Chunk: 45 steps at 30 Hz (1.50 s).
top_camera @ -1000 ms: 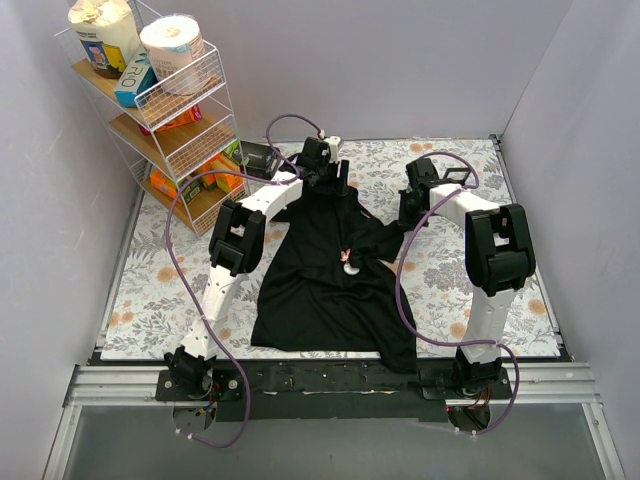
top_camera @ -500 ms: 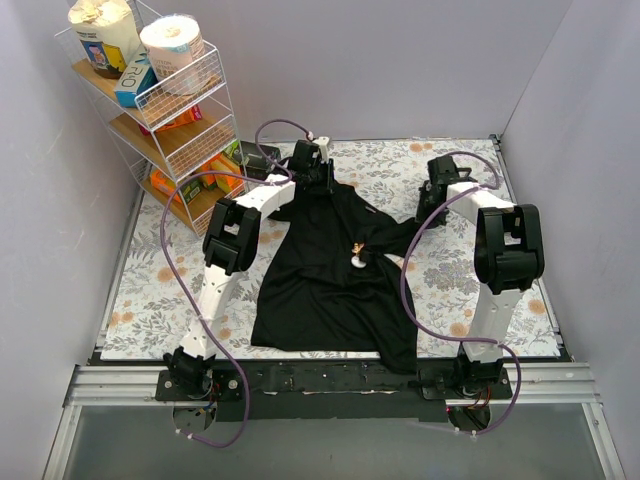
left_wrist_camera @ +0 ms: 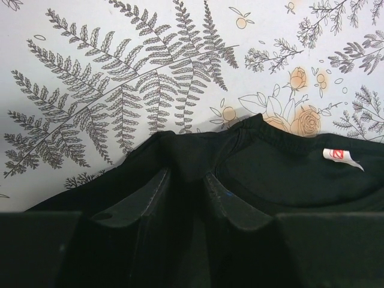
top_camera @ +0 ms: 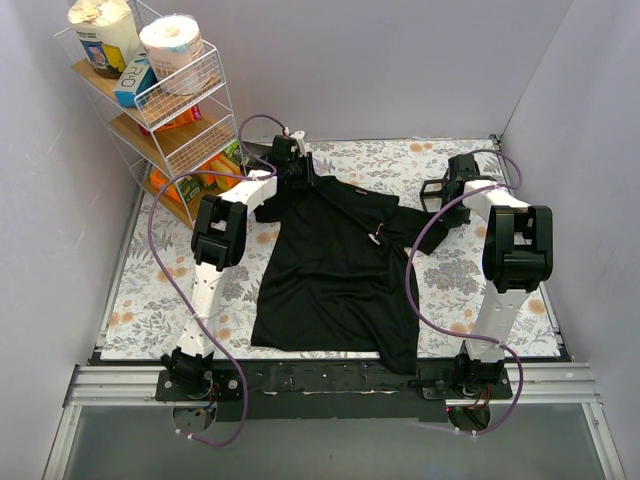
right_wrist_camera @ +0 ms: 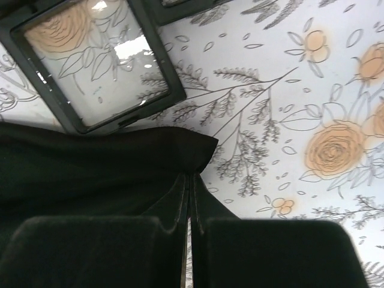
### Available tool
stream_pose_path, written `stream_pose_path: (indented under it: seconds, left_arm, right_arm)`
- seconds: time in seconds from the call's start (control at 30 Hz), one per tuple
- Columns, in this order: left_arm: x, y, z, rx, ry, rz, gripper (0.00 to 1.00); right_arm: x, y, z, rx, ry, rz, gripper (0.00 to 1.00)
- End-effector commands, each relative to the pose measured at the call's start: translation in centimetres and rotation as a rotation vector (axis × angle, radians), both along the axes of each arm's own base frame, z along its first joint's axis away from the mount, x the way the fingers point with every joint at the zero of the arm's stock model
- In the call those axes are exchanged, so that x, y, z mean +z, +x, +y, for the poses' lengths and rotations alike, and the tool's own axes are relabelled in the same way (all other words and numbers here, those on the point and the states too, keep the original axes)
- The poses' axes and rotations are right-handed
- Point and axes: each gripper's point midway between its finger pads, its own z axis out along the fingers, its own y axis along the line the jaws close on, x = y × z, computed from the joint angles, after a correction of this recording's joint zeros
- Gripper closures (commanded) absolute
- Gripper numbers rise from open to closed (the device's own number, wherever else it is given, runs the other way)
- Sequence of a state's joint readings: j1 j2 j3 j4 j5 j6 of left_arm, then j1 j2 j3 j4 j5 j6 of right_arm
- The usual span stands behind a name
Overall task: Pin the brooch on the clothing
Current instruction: Flatten out the clothes at the center of the board.
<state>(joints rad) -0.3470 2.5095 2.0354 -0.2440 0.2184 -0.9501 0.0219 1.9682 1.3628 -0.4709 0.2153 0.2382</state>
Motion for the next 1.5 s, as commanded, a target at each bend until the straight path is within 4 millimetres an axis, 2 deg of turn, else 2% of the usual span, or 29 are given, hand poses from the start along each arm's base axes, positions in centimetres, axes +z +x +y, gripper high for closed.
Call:
stream_pose_path:
  seconds: [0.0,0.27,0.37,0.4,0.47,0.5,0.57,0.6,0.63,0.7,0.73,0.77,0.8,0.83,0.87,0.9,0.93,0.97,1.0,1.1,1.13,1.2,1.23,1.3,1.33,1.4,1.43,1.47]
  left_arm:
    - [-6.9,-3.3,5.1,0.08,0.164,0.208,0.72]
    - [-6.9,-2.3,4.8,0.073,0.154,0.196,0.71]
    - [-5.9,-2.0,3.6,0.024,0.108,0.174,0.66]
    - [-5.4,-1.9,3.3,0.004,0.095,0.164,0.59]
    - [-4.0,-1.6,2.0,-0.041,0.069,0.126,0.53]
    - [-3.5,-1.5,1.6,-0.063,0.071,0.105,0.47]
    - [-1.3,-1.2,0.1,-0.101,0.051,0.047,0.37]
    - [-0.4,-1.3,-0.6,-0.128,0.032,0.031,0.32]
    - [1.3,-1.3,-1.5,-0.149,0.017,-0.003,0.2]
    - [3.4,-1.3,-2.7,-0.186,-0.016,-0.051,0.13]
    - [4.3,-1.4,-3.4,-0.203,-0.022,-0.074,0.07]
    - [6.1,-1.4,-3.9,-0.211,-0.034,-0.112,0.04]
    - [6.9,-1.5,-4.3,-0.218,-0.038,-0.129,0.02]
    - [7.6,-2.1,-5.2,-0.235,-0.042,-0.143,0.02]
    - [8.9,-2.6,-5.5,-0.243,-0.05,-0.166,0.02]
    - [9.5,-3.1,-5.9,-0.25,-0.051,-0.178,0.02]
    - [10.4,-3.8,-7.0,-0.263,-0.054,-0.206,0.02]
    - [12.1,-4.5,-7.2,-0.268,-0.057,-0.237,0.02]
    - [11.4,-5.7,-7.3,-0.273,-0.05,-0.218,0.02]
    - [11.8,-8.6,-8.3,-0.293,-0.078,-0.2,0.02]
    - [11.7,-9.7,-8.7,-0.296,-0.086,-0.182,0.02]
    - [12.9,-11.5,-9.2,-0.309,-0.116,-0.184,0.02]
    - [11.8,-13.3,-9.7,-0.333,-0.111,-0.157,0.02]
    - [11.4,-15.0,-9.9,-0.349,-0.099,-0.144,0.02]
    - [11.1,-16.8,-10.2,-0.371,-0.089,-0.133,0.02]
    - [10.6,-17.6,-9.9,-0.351,-0.055,-0.136,0.02]
    - [10.5,-18.0,-9.5,-0.352,-0.036,-0.14,0.02]
    - [9.4,-18.3,-8.8,-0.337,-0.011,-0.121,0.02]
  right_arm:
    - [3.3,1.6,-3.0,-0.046,-0.069,-0.076,0.99]
    - [4.7,3.4,-3.8,-0.05,-0.084,-0.106,0.99]
    - [5.6,3.8,-3.4,-0.035,-0.067,-0.124,0.99]
    - [5.7,3.9,-3.2,-0.027,-0.059,-0.129,0.99]
    - [6.6,4.0,-2.4,0.004,-0.025,-0.15,0.99]
    - [6.9,4.0,-2.1,0.017,-0.013,-0.164,0.89]
    - [8.4,4.0,-1.1,0.053,0.007,-0.203,0.72]
    - [9.8,4.1,-0.6,0.071,0.015,-0.244,0.58]
    - [10.1,3.9,-0.2,0.086,0.015,-0.251,0.55]
    - [11.2,3.8,1.7,0.137,0.01,-0.279,0.52]
    - [11.9,3.6,3.0,0.17,0.018,-0.295,0.51]
    - [12.2,3.6,3.9,0.194,0.03,-0.306,0.51]
    - [12.4,3.6,4.8,0.22,0.044,-0.312,0.5]
    - [12.3,3.5,6.7,0.266,0.076,-0.311,0.5]
    - [12.5,3.7,7.6,0.285,0.093,-0.315,0.5]
    - [11.7,3.9,8.4,0.299,0.108,-0.298,0.49]
    - [11.4,3.8,10.0,0.333,0.132,-0.288,0.49]
    - [11.6,4.4,10.7,0.337,0.147,-0.291,0.49]
    - [10.1,4.6,11.6,0.348,0.162,-0.255,0.49]
    - [8.3,5.6,13.5,0.347,0.221,-0.22,0.49]
    - [8.0,5.9,13.7,0.343,0.229,-0.217,0.49]
    - [6.8,6.8,14.2,0.327,0.245,-0.202,0.5]
    - [6.5,7.0,14.2,0.321,0.248,-0.196,0.5]
    - [5.6,7.7,14.2,0.298,0.243,-0.184,0.5]
    - [5.3,7.9,14.2,0.292,0.238,-0.18,0.5]
    - [4.3,8.1,14.0,0.28,0.233,-0.163,0.5]
    - [4.3,8.5,14.2,0.281,0.232,-0.168,0.5]
    - [4.0,8.6,14.1,0.277,0.232,-0.159,0.5]
